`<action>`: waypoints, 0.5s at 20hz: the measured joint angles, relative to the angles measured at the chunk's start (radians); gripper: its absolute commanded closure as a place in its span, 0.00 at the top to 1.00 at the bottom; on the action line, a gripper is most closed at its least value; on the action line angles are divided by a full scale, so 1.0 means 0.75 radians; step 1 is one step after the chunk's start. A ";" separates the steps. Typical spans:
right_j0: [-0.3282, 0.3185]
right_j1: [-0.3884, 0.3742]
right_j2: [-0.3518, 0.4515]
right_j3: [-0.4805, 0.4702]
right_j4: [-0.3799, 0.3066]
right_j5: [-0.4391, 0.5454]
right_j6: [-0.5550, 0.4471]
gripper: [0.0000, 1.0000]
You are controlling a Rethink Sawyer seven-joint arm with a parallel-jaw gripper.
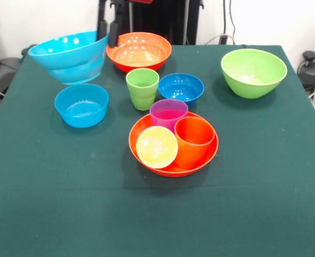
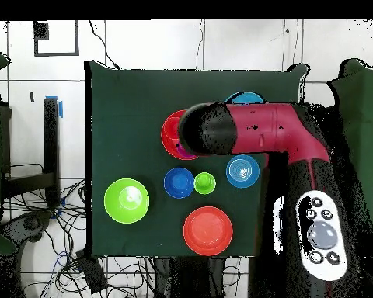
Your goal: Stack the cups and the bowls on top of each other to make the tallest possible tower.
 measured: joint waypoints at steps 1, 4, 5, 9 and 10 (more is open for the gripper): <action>0.019 -0.001 0.000 -0.015 -0.010 0.036 0.000 0.00; 0.062 -0.003 0.000 -0.045 -0.037 0.116 0.000 0.00; 0.068 -0.004 0.000 -0.048 -0.041 0.127 0.000 0.00; 0.100 -0.020 0.001 -0.051 -0.059 0.163 0.000 0.00; 0.102 -0.028 0.003 -0.051 -0.060 0.162 0.000 0.00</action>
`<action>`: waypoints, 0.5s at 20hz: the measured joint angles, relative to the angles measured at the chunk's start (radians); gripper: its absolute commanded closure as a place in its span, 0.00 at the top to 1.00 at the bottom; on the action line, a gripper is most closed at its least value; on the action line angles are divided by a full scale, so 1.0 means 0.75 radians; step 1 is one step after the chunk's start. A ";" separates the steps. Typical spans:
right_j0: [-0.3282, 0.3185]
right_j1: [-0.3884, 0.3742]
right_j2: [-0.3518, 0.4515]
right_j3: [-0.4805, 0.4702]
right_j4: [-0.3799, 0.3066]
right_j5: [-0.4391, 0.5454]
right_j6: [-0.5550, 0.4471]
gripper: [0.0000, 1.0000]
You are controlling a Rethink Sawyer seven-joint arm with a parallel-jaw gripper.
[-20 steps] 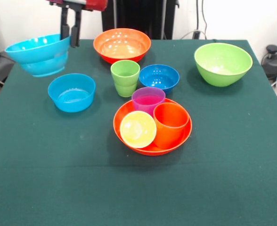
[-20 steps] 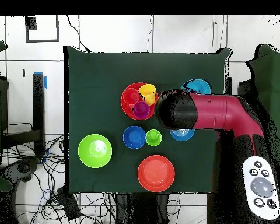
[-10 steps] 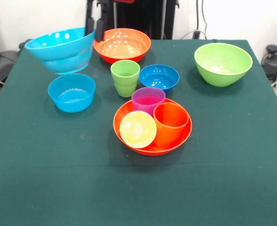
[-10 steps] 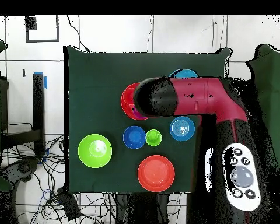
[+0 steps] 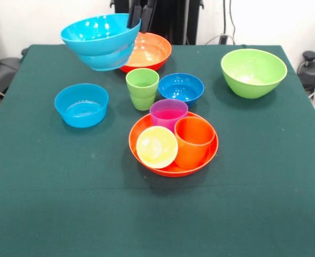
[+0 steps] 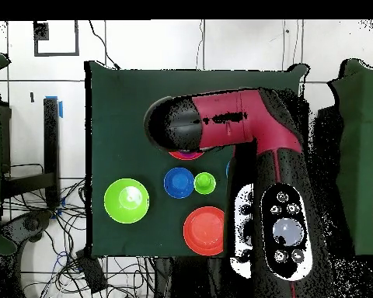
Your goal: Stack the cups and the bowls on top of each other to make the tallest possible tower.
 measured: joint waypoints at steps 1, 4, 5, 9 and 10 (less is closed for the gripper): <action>-0.001 -0.004 0.001 0.000 -0.001 -0.002 0.000 0.00; -0.010 -0.010 0.004 0.000 -0.002 -0.027 0.000 0.00; -0.013 -0.009 0.004 0.000 -0.004 -0.047 0.000 0.00; -0.019 -0.009 0.004 0.000 -0.018 -0.126 0.000 0.00; -0.019 -0.010 0.005 0.001 -0.026 -0.156 0.000 0.00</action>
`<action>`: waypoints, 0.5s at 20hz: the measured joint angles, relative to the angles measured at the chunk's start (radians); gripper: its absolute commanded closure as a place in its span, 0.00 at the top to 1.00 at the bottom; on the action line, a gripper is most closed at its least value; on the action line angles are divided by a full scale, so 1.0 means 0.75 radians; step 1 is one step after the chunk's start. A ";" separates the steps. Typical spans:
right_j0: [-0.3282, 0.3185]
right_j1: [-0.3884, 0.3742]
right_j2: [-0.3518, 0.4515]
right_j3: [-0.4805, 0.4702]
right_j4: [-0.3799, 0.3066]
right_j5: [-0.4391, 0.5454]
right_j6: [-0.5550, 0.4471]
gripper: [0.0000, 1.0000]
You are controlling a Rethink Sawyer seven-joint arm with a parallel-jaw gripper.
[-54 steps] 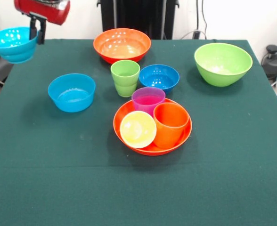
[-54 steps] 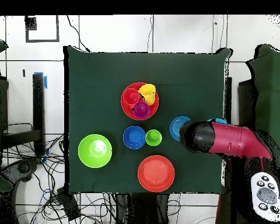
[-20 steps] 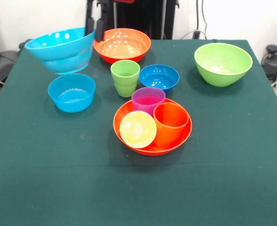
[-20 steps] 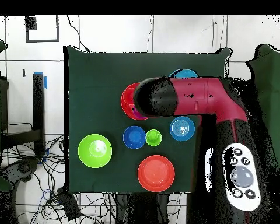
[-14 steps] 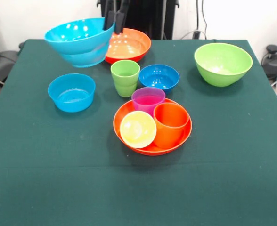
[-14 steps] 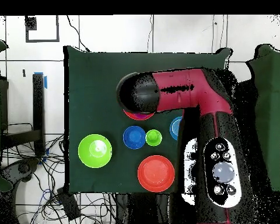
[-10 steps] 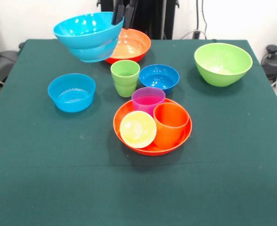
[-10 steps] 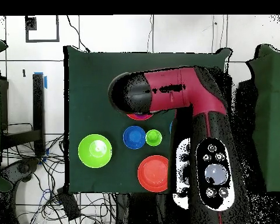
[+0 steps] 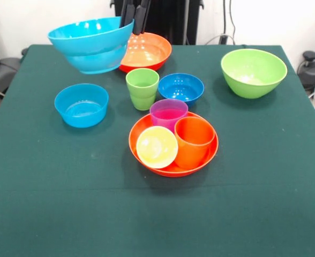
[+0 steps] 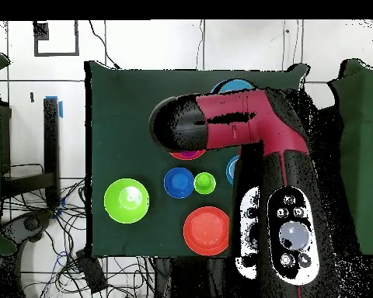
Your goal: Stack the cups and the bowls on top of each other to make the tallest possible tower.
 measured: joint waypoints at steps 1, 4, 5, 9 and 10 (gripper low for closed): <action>0.000 -0.002 0.002 0.001 -0.016 -0.072 0.000 0.00; 0.001 -0.008 0.004 0.003 -0.036 -0.170 0.000 0.00; 0.001 -0.011 0.004 0.004 -0.039 -0.188 0.000 0.00; 0.005 -0.027 0.013 0.010 -0.045 -0.252 0.000 0.00; 0.006 -0.029 0.016 0.010 -0.045 -0.252 0.000 0.00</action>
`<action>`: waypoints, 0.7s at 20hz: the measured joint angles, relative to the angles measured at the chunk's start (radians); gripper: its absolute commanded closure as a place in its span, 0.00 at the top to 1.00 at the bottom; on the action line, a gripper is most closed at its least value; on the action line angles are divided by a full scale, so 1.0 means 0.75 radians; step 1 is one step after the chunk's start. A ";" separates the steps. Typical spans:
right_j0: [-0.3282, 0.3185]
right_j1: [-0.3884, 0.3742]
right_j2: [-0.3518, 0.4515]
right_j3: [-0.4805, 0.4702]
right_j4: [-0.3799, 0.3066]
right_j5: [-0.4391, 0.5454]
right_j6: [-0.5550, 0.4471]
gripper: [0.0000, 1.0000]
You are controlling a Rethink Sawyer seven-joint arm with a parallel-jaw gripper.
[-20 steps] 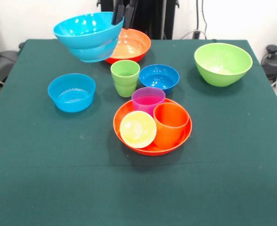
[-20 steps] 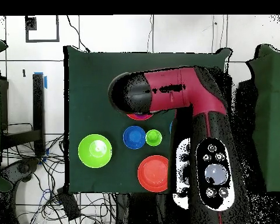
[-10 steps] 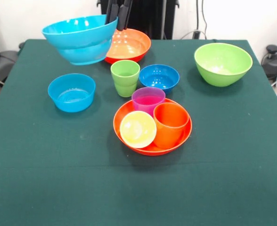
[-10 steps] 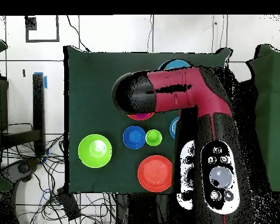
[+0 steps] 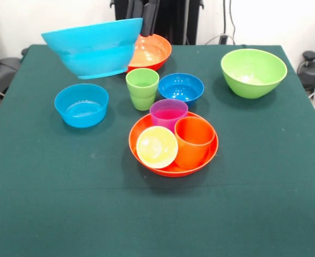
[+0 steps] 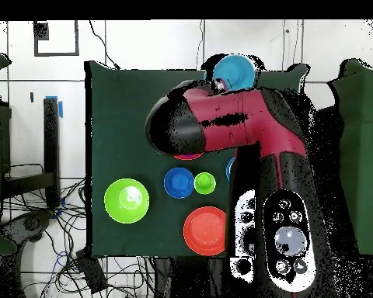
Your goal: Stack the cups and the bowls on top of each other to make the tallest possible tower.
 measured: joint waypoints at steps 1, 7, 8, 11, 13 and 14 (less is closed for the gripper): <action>0.001 0.000 0.007 0.000 0.001 0.002 0.000 0.00; 0.001 0.013 0.076 0.000 0.015 0.078 0.000 0.00; 0.001 0.013 0.084 0.000 0.015 0.087 0.000 0.00; 0.001 0.013 0.108 0.000 0.015 0.097 0.000 0.00; 0.001 0.013 0.128 0.000 0.015 0.097 0.000 0.00; 0.001 0.012 0.137 0.000 0.015 0.097 0.000 0.00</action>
